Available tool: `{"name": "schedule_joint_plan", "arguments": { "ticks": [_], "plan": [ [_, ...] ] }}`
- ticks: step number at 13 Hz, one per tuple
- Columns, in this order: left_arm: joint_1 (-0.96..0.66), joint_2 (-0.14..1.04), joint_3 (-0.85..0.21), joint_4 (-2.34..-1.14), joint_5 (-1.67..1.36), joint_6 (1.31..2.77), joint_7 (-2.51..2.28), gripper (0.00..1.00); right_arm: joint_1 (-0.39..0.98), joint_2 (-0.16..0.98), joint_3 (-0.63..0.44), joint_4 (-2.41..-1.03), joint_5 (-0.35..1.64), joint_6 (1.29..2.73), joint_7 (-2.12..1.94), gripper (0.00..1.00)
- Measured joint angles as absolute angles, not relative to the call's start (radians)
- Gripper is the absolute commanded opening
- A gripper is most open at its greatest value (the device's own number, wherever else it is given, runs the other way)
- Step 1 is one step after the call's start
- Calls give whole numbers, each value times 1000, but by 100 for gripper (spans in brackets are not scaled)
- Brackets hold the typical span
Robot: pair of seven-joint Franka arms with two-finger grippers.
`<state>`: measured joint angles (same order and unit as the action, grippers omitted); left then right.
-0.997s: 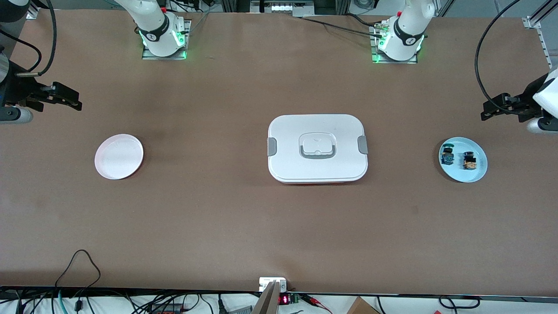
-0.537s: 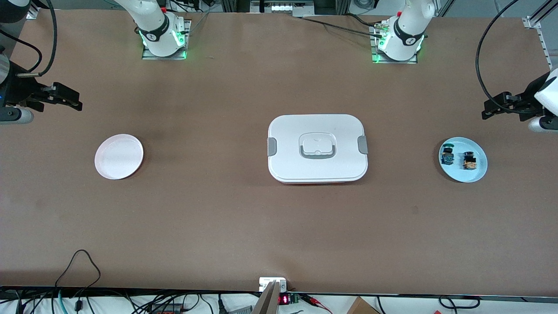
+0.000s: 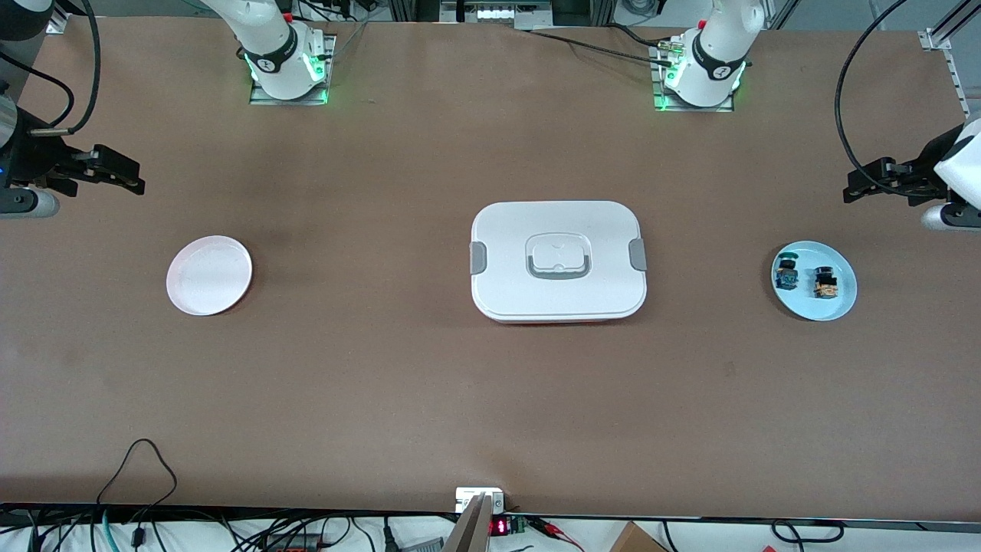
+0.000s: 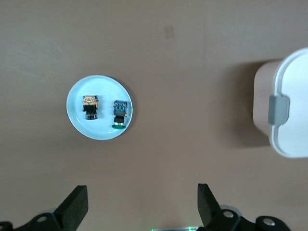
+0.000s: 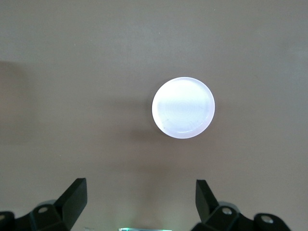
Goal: Transfer orange switch to right arm and place
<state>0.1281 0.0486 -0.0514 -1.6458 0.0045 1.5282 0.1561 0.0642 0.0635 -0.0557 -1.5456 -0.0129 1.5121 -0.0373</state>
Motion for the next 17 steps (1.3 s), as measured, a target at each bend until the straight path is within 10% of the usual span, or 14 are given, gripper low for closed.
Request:
{"name": "schedule_joint_plan", "arguments": {
  "ticks": [9, 17],
  "plan": [
    [256, 156, -44, -1749, 13, 1569, 864, 100, 64, 63, -56, -1546, -21, 1511, -37, 100],
    [350, 185, -42, -2090, 19, 2121, 1465, 100, 64, 64, -56, -1547, -21, 1511, -37, 100]
  ]
}}
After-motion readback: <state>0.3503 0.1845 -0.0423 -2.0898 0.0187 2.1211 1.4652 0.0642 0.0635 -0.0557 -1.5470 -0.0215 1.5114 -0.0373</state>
